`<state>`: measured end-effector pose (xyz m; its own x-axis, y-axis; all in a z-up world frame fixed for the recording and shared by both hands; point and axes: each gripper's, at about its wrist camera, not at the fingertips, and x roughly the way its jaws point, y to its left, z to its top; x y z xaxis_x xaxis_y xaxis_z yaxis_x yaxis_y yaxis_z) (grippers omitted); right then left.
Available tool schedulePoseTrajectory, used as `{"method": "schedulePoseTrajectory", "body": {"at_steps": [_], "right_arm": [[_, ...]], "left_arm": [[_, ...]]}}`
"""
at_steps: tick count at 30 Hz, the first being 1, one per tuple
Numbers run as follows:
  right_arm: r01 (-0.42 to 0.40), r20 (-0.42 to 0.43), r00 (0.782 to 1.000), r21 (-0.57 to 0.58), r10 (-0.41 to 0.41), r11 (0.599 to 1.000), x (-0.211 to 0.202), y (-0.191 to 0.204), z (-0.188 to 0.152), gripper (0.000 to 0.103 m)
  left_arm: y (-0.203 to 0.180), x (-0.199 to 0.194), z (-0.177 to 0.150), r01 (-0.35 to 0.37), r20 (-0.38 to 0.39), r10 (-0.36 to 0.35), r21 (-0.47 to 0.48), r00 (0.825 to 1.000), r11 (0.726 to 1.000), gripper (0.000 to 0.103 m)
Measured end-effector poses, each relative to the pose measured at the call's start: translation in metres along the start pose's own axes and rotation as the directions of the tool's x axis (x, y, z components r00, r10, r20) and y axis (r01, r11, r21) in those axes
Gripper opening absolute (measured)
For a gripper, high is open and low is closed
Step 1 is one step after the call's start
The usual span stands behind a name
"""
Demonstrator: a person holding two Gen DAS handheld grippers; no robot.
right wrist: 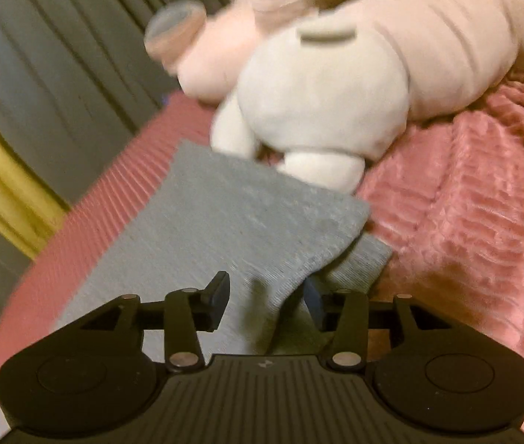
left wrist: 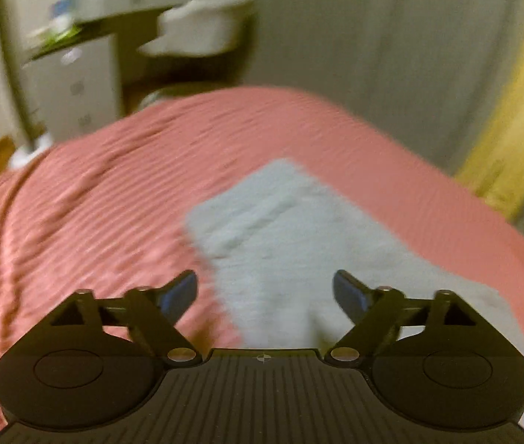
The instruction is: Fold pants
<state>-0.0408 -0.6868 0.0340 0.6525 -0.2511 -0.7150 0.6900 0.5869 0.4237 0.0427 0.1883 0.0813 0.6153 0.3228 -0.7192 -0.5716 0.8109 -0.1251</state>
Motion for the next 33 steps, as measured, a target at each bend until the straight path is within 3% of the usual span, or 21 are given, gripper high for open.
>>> {"method": "schedulePoseTrajectory", "body": {"at_steps": [4,6,8,12,16,19,23,25,32,33], "right_arm": [[-0.163,0.000,0.986,0.094,0.164,0.982,-0.010,0.006,-0.004,0.044],[-0.234,-0.066,0.968,0.109,0.242,0.966,-0.001,0.016,-0.010,0.044],[-0.221,-0.087,0.969,0.109,0.231,0.969,0.004,0.021,-0.016,0.044],[-0.126,-0.041,0.990,0.115,0.132,0.985,0.002,0.001,-0.011,0.044],[-0.084,0.014,0.996,0.155,0.083,0.984,-0.007,-0.035,-0.003,0.040],[-0.101,-0.003,0.995,0.205,0.104,0.974,-0.003,-0.053,-0.003,0.027],[-0.113,-0.021,0.993,0.199,0.119,0.974,0.009,-0.056,-0.005,0.024],[-0.109,-0.054,0.991,0.203,0.122,0.973,0.022,-0.056,-0.005,0.012],[-0.165,-0.085,0.977,0.264,0.193,0.950,0.036,-0.058,-0.002,0.010],[-0.172,-0.085,0.976,0.264,0.201,0.949,0.037,-0.057,-0.002,0.005]], "left_arm": [[-0.053,-0.009,-0.026,0.191,-0.029,-0.189,0.094,0.981,0.977,0.097],[-0.081,-0.001,-0.046,0.236,-0.090,-0.225,0.134,0.970,0.963,0.097],[-0.103,0.008,-0.071,0.256,-0.142,-0.233,0.175,0.962,0.951,0.097],[-0.120,0.026,-0.105,0.211,-0.220,-0.155,0.262,0.963,0.942,0.097],[-0.117,0.033,-0.103,0.214,-0.234,-0.160,0.228,0.959,0.950,0.097],[-0.117,0.043,-0.105,0.202,-0.245,-0.144,0.233,0.959,0.951,0.097],[-0.124,0.039,-0.110,0.189,-0.236,-0.124,0.276,0.964,0.942,0.097],[-0.125,0.041,-0.110,0.185,-0.235,-0.117,0.291,0.965,0.939,0.097],[-0.124,0.043,-0.109,0.177,-0.237,-0.109,0.289,0.965,0.941,0.097],[-0.124,0.043,-0.109,0.176,-0.237,-0.107,0.292,0.966,0.940,0.097]]}}
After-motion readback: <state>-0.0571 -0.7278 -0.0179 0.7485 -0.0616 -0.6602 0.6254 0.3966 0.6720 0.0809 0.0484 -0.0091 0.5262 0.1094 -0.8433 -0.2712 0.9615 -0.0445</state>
